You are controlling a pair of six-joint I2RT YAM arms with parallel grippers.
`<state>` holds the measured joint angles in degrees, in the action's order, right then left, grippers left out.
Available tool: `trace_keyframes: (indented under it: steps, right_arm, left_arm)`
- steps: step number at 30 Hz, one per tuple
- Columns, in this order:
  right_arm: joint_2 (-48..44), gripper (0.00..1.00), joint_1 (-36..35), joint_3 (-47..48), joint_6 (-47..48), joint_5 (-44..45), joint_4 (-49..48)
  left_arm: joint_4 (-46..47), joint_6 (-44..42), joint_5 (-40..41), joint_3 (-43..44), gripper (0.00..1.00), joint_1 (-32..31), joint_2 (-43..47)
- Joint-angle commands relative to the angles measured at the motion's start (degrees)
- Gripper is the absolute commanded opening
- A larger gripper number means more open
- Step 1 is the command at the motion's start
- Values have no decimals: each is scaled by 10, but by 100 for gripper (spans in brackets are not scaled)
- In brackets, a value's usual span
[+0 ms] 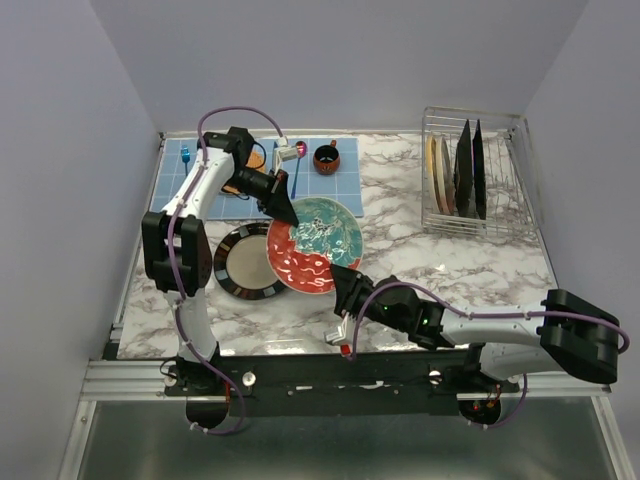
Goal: Unload the plates from the dish rack
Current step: Unload the plate from the dish rack, then place the plate at the center of the board.
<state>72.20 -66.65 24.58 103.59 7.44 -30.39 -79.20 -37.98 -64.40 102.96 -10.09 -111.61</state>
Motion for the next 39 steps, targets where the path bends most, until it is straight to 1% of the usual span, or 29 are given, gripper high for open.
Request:
trace_keyframes:
  steps: [1,4,9,13,21,30,36,39]
  right_arm:
    - [-31,40,-1,10,10,5,-106]
    - [-32,41,-1,10,10,5,-106]
    - [-34,46,-2,10,9,8,-103]
    - [-41,47,-2,3,8,15,-99]
    - [-56,51,-2,-38,8,25,-98]
    - [-74,53,-2,-70,-2,28,-85]
    - [-90,52,-2,-79,-8,36,-78]
    - [-94,52,-2,-85,-8,37,-76]
  left_arm:
    - [-80,-1,-2,16,0,-13,-11]
    - [-80,0,-3,17,0,-13,-12]
    - [-80,-2,6,21,0,-11,-15]
    - [-80,-2,11,28,0,-3,-26]
    - [-79,-2,16,51,0,45,-68]
    - [-79,8,15,61,0,72,-78]
    - [-79,1,28,53,0,96,-86]
    - [-80,-9,29,37,0,124,-84]
